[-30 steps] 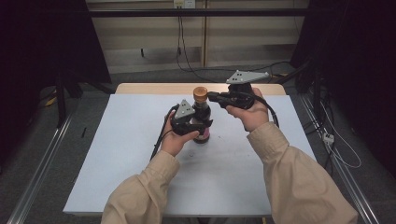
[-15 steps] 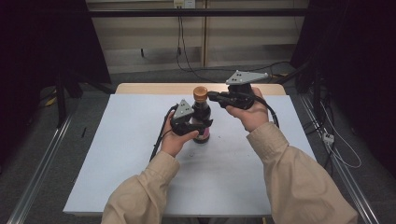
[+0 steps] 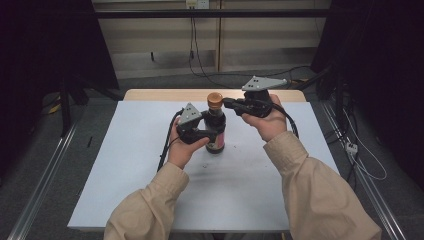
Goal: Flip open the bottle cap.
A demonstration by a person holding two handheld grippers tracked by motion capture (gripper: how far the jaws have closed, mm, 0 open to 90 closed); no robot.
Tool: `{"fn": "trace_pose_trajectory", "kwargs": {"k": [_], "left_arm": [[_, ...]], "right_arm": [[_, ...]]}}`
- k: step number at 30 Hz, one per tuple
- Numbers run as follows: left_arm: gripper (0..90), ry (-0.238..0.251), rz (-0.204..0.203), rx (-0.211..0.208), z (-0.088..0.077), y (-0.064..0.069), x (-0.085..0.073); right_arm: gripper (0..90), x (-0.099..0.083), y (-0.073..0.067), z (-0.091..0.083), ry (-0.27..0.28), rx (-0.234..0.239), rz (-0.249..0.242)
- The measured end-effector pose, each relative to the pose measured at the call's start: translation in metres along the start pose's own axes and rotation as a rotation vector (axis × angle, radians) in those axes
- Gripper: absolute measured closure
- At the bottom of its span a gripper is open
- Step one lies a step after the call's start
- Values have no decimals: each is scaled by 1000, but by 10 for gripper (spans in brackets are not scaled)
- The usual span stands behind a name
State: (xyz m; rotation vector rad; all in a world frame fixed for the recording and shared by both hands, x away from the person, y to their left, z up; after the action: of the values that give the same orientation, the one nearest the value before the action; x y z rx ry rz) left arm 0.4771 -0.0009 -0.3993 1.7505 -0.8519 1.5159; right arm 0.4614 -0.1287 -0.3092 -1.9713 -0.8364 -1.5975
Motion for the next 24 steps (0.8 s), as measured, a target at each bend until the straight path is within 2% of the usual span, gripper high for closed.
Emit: {"fn": "trace_pose_trajectory", "kwargs": {"k": [3, 7, 11, 13, 18, 21, 24], "left_arm": [[228, -22, 21, 9, 2, 1, -1], [250, -44, -3, 3, 6, 0, -8], [264, -44, -9, -2, 7, 1, -10], [271, -53, 8, 1, 7, 1, -10], [278, -52, 13, -7, 8, 2, -11], [281, -47, 5, 0, 7, 1, -12], [290, -51, 15, 6, 7, 1, -14]], "right_arm": [[900, -1, 1, 1, -2, -5, 1], [900, -6, 3, 1, -8, -6, 14], [900, -9, 4, -1, -6, 2, 23], [900, -8, 4, -2, 1, 7, 29], [900, -2, 3, -4, 21, 12, 34], [900, 1, 0, -4, 16, 18, 24], [900, 3, -2, -2, 4, 6, 4]]}}
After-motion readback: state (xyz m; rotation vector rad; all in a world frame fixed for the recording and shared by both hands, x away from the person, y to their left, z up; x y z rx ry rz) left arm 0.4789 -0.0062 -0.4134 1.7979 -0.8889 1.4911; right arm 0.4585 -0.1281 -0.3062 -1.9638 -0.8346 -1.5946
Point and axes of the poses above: each handheld gripper's, and its own axes: z roughly forward along the jaws, x roughly out of its top, y roughly to its right, the point moved 6 cm from there along z, roughly forward along the jaws, and after that the axes turned 11 degrees about y, right-handed, at the moved point
